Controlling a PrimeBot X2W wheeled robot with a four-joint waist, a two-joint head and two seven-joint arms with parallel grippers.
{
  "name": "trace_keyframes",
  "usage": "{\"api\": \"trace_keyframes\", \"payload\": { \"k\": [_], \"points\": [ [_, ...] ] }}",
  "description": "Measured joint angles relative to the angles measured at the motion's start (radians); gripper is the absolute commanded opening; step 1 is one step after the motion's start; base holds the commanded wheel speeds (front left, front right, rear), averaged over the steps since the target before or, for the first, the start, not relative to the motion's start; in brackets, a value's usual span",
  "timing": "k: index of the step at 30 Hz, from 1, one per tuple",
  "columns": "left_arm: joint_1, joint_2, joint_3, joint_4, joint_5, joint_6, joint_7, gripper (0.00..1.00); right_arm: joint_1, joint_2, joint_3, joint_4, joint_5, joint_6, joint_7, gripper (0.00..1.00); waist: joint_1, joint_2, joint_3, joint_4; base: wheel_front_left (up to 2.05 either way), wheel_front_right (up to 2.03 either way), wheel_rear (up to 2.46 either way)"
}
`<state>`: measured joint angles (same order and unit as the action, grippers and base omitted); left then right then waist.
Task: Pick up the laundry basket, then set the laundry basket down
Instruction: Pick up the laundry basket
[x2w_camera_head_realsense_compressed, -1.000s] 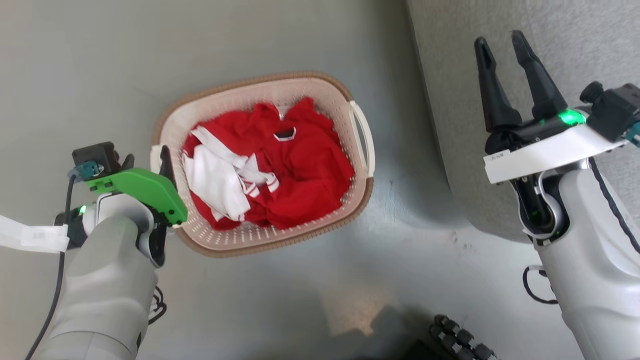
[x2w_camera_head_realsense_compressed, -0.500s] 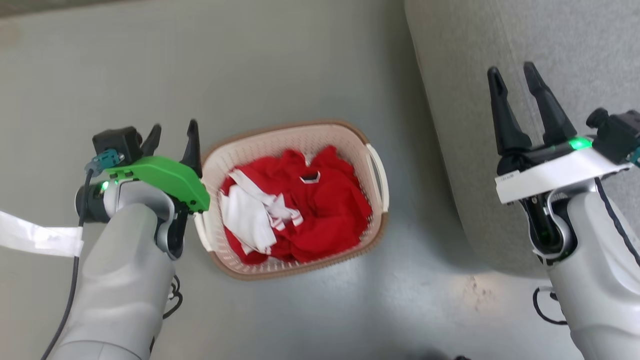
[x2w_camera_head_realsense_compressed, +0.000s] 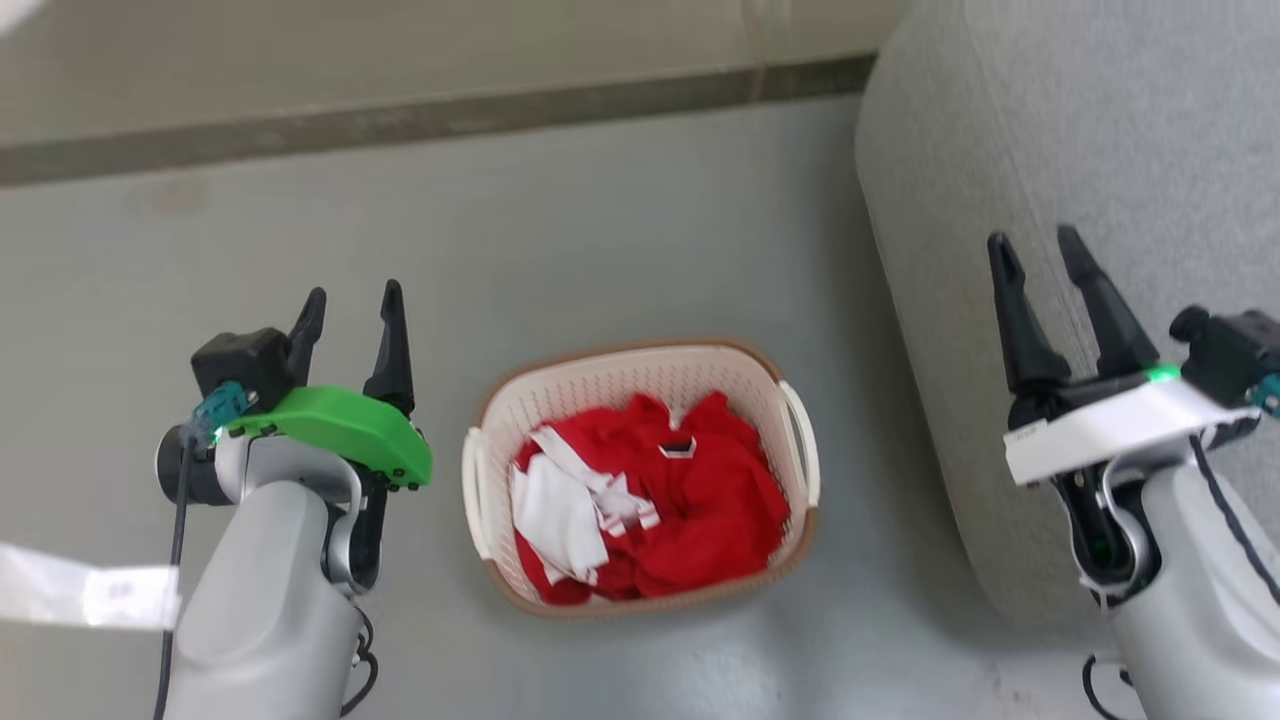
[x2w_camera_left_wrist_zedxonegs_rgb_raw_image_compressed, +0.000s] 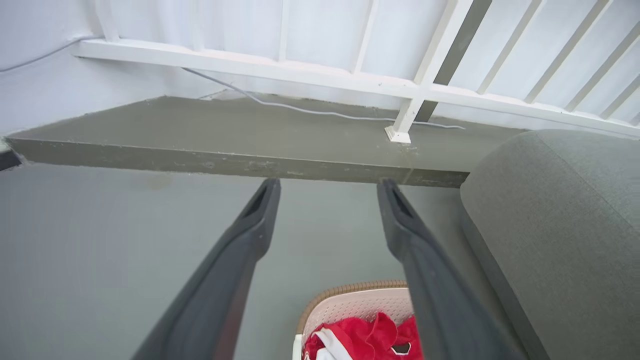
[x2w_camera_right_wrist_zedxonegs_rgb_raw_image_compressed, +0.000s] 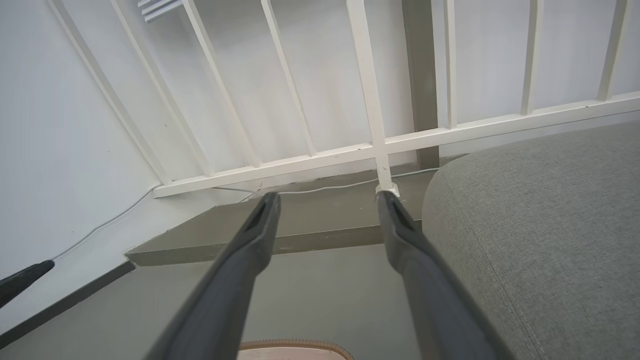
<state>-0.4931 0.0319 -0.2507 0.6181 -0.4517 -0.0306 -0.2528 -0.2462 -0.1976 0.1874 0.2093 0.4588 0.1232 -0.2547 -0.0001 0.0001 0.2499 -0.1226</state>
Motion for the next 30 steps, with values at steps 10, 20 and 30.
{"api": "trace_keyframes", "payload": {
  "k": [10, 20, 30],
  "points": [
    [0.160, 0.000, 0.051, -0.208, 0.062, 0.006, 0.000, 1.00, 0.091, 0.001, -0.024, -0.005, -0.028, 0.000, 0.000, 1.00, 0.0000, 0.0000, -0.125, 0.051, 0.00, 0.00, 0.00],
    [0.284, 0.001, 0.069, -0.326, 0.114, 0.012, 0.000, 1.00, 0.119, 0.008, -0.044, -0.010, -0.047, 0.000, 0.000, 1.00, 0.0000, 0.0000, -0.186, 0.078, 0.00, 0.00, 0.00],
    [0.352, 0.001, 0.074, -0.396, 0.123, 0.013, 0.000, 1.00, 0.137, 0.011, -0.046, -0.015, -0.057, 0.000, 0.000, 1.00, 0.0000, 0.0000, -0.194, 0.072, 0.00, 0.00, 0.00]
  ]
}}
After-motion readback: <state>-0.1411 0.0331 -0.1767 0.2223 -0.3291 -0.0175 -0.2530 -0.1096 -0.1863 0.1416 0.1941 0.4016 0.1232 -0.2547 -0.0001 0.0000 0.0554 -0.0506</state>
